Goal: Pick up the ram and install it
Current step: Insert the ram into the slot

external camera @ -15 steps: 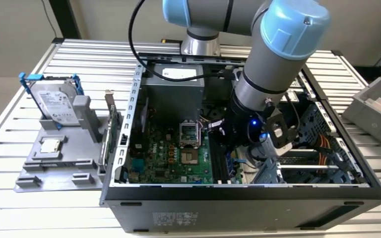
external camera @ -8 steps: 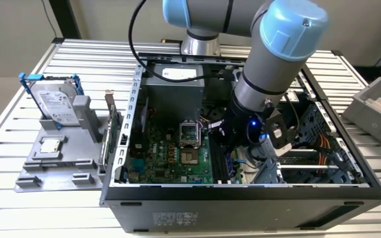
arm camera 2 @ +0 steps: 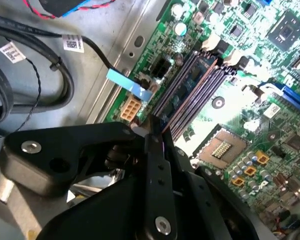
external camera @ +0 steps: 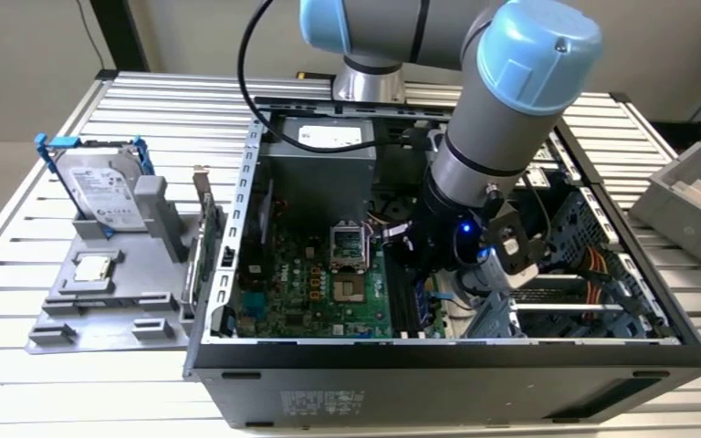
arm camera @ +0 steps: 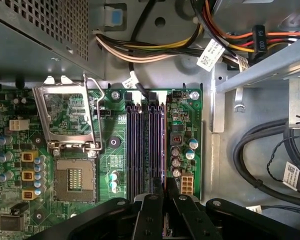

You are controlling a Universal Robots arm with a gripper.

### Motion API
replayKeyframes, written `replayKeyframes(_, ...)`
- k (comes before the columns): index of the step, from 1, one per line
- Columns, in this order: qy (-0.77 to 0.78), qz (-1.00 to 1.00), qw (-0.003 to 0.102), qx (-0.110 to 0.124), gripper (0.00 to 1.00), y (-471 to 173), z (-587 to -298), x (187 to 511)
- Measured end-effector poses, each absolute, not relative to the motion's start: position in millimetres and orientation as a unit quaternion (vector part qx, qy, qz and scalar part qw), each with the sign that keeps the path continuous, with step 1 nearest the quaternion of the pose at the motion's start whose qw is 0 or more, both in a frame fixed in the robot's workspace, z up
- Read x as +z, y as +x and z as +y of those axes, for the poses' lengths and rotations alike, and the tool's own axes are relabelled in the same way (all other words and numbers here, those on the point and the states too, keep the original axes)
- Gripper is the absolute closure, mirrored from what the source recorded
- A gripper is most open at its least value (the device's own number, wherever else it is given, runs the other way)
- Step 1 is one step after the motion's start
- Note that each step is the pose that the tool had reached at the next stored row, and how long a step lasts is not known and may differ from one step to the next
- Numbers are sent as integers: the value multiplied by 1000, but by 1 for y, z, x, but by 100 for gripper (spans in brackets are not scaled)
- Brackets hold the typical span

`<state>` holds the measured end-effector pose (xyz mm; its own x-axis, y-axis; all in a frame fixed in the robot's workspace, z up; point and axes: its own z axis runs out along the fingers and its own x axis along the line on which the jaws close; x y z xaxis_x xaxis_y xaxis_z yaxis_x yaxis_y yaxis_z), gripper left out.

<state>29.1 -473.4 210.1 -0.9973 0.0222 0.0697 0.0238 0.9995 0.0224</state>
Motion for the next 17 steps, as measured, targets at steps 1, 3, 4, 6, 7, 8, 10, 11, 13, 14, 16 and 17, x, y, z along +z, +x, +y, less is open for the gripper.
replayKeyframes(1,-12,-999,35,-12,100,29,-473,210)
replayKeyframes(3,-12,-999,35,-12,100,29,-473,210)
replayKeyframes(4,-12,-999,35,-12,100,29,-473,209)
replayKeyframes(6,-12,-999,35,-12,100,29,-473,209)
replayKeyframes(7,-12,-999,35,-12,100,29,-473,210)
replayKeyframes(8,-12,-999,35,-12,100,29,-473,210)
replayKeyframes(10,-12,-999,36,-12,100,29,-473,210)
replayKeyframes(11,-12,-999,36,-12,100,29,-473,210)
replayKeyframes(13,-12,-999,36,-12,100,29,-473,209)
replayKeyframes(14,-12,-999,36,-12,100,29,-473,209)
replayKeyframes(16,-12,-999,36,-12,100,29,-473,209)
replayKeyframes(17,-12,-999,36,-12,100,29,-473,209)
